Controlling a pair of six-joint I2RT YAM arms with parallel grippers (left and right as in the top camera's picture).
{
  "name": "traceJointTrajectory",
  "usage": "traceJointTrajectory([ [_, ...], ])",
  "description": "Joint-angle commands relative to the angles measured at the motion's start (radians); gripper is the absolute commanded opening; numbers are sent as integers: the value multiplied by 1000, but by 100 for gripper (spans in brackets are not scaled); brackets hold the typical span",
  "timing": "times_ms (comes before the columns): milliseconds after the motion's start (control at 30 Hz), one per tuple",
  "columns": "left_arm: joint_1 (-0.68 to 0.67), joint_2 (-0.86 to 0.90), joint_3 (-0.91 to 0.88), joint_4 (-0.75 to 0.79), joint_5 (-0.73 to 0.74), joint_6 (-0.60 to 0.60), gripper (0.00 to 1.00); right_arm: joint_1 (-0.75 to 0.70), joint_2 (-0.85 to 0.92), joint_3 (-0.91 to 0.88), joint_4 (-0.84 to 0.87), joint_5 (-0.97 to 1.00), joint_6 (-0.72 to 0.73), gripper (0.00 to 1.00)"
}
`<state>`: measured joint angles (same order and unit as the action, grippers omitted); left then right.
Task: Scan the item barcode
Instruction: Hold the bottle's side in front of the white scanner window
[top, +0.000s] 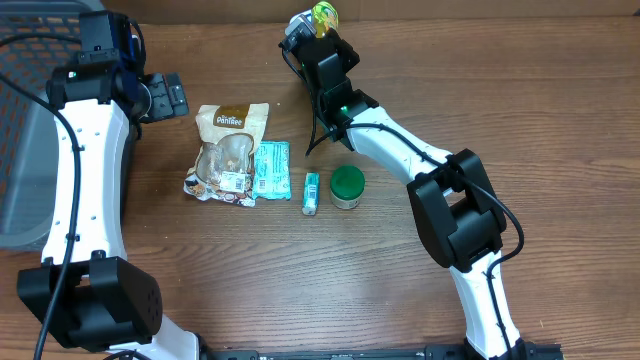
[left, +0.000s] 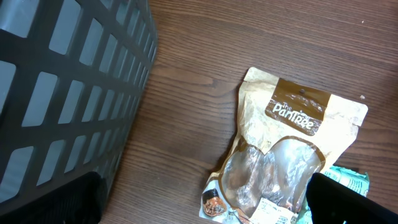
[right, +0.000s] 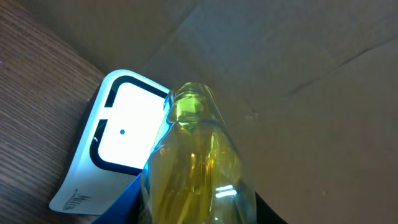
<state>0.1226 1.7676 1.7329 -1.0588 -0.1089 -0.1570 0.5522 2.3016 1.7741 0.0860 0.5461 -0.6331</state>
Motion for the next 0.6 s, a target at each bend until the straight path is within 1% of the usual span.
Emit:
traceJointTrajectory([
  [0, 8, -2, 16, 0, -14, 4, 100, -14, 1, 26, 18, -8, -3, 12],
  [33, 8, -2, 16, 0, -13, 4, 100, -16, 1, 26, 18, -7, 2, 13],
  [133, 8, -2, 16, 0, -13, 4, 100, -18, -13, 26, 23, 37, 95, 13],
  [200, 8, -2, 16, 0, -13, 4, 100, -18, -43, 26, 21, 89, 150, 13],
  [267, 8, -2, 16, 0, -13, 4, 100, -18, -90, 26, -8, 100, 192, 13],
  [433, 8, -2, 16, 0, -13, 4, 100, -18, -231, 26, -154, 87, 253, 13],
  [567, 8, -2, 16, 0, -13, 4, 100, -34, -342, 26, -356, 80, 381, 13],
])
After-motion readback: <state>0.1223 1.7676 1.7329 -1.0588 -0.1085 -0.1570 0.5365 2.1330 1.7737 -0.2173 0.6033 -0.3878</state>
